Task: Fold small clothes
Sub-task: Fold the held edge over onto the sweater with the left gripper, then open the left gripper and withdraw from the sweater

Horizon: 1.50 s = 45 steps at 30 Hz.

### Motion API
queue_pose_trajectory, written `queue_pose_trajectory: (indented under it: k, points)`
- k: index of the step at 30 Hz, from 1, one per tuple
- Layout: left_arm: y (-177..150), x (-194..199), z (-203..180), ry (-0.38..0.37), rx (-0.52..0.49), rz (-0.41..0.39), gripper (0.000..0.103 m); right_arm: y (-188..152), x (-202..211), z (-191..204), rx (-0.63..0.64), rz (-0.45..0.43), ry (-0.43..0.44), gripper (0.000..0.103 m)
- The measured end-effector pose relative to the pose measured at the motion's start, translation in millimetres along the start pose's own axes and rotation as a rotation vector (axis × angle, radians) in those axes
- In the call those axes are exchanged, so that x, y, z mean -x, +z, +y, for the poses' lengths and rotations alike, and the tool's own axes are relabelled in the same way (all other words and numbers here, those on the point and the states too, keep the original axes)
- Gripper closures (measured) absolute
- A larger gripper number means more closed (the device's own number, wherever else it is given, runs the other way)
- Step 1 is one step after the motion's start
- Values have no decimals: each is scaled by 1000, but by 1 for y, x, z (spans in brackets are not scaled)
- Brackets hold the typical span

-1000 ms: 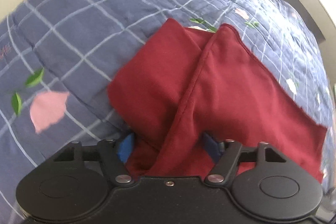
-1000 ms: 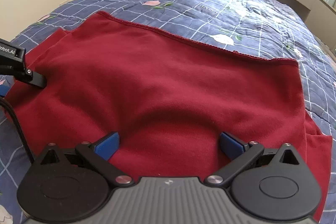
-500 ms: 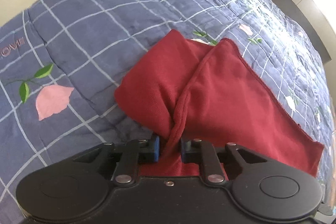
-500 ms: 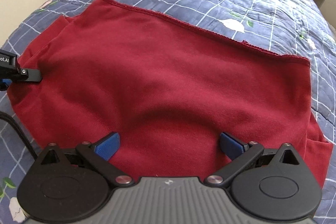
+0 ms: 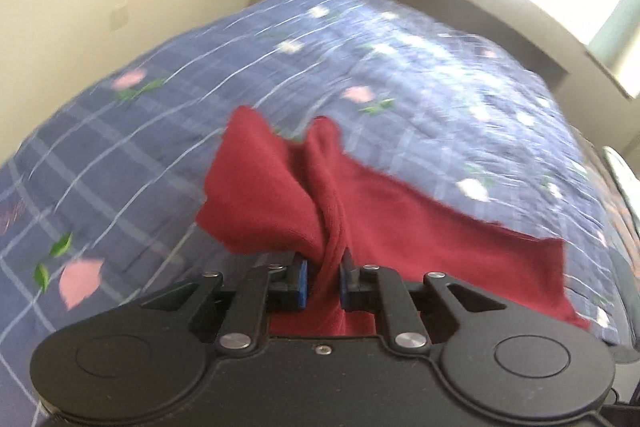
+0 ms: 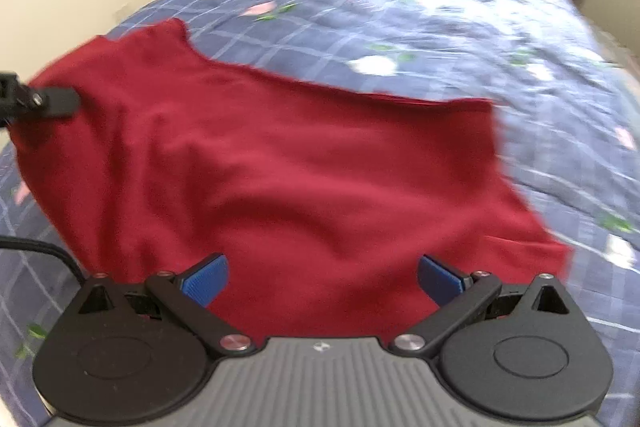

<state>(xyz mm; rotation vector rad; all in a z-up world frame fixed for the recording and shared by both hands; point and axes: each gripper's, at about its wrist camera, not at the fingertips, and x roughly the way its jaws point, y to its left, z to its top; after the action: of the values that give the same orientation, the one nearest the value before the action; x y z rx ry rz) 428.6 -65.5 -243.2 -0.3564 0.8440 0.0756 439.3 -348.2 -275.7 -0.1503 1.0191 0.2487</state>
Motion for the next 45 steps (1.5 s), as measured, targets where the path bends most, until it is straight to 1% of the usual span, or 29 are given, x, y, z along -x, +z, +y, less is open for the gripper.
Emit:
queue_pose_trajectory:
  k: [5,7,11,13,14,15,17,20,22,24,26,27,28,29,30,31,32,34,35,36,38,39,40,43,45]
  points:
    - [2,20,-60,-115,-178,-39,89,-29,31,-67,-147,-2,-124,0]
    - [-1,23,-91,-172,-268,-36,88,-42,40,-90,-209,1,-168,0]
    - [-26,19,-149,-272,-450,0,88,-71,49,-126,-313,26,-228,0]
    - [-44,10,-174,-316,-523,45,88,-83,49,-135,-339,48,-247,0]
    - [-53,4,-185,-333,-541,77,88,-88,49,-139,-348,57,-254,0]
    - [-63,-4,-195,-347,-553,120,87,-92,50,-140,-353,62,-258,0]
    - [-78,-13,-206,-354,-560,169,84,-96,50,-142,-362,68,-259,0]
    - [-90,-16,-210,-362,-553,199,79,-99,48,-143,-368,73,-255,0]
    - [-91,-16,-206,-400,-517,227,78,-97,46,-143,-372,66,-253,0]
    - [-91,-16,-198,-419,-474,245,73,-94,44,-143,-381,51,-244,0]
    - [-88,-16,-192,-435,-435,248,62,-90,42,-145,-395,29,-220,0]
    - [-87,-12,-187,-435,-421,243,58,-87,41,-145,-403,16,-202,0]
    - [-85,-11,-185,-431,-411,237,49,-84,40,-144,-413,-1,-177,0]
    - [-83,-8,-181,-419,-402,228,36,-81,39,-143,-421,-10,-159,0]
    - [-81,-5,-178,-390,-393,215,30,-76,37,-141,-429,-15,-149,0]
    - [-79,-4,-175,-356,-384,201,20,-72,35,-140,-438,-17,-152,0]
    - [-76,-2,-171,-322,-375,189,15,-67,33,-138,-452,-19,-165,0]
    - [-70,0,-161,-261,-343,176,12,-58,28,-137,-488,-30,-171,0]
    - [-67,0,-156,-237,-321,169,4,-53,27,-136,-510,-46,-154,0]
    - [-64,-2,-149,-202,-291,160,0,-48,24,-136,-530,-65,-128,0]
    - [-58,-7,-134,-121,-231,154,1,-40,19,-134,-553,-93,-76,1]
    - [-55,-13,-127,-77,-201,168,1,-35,15,-132,-557,-103,-51,4]
    - [-53,-19,-120,-41,-173,182,1,-31,10,-130,-558,-101,-36,11]
    - [-48,-37,-98,22,-77,214,1,-19,-8,-123,-556,-66,-3,22]
    - [-47,-48,-87,57,-31,256,1,-14,-14,-118,-553,-62,5,26]
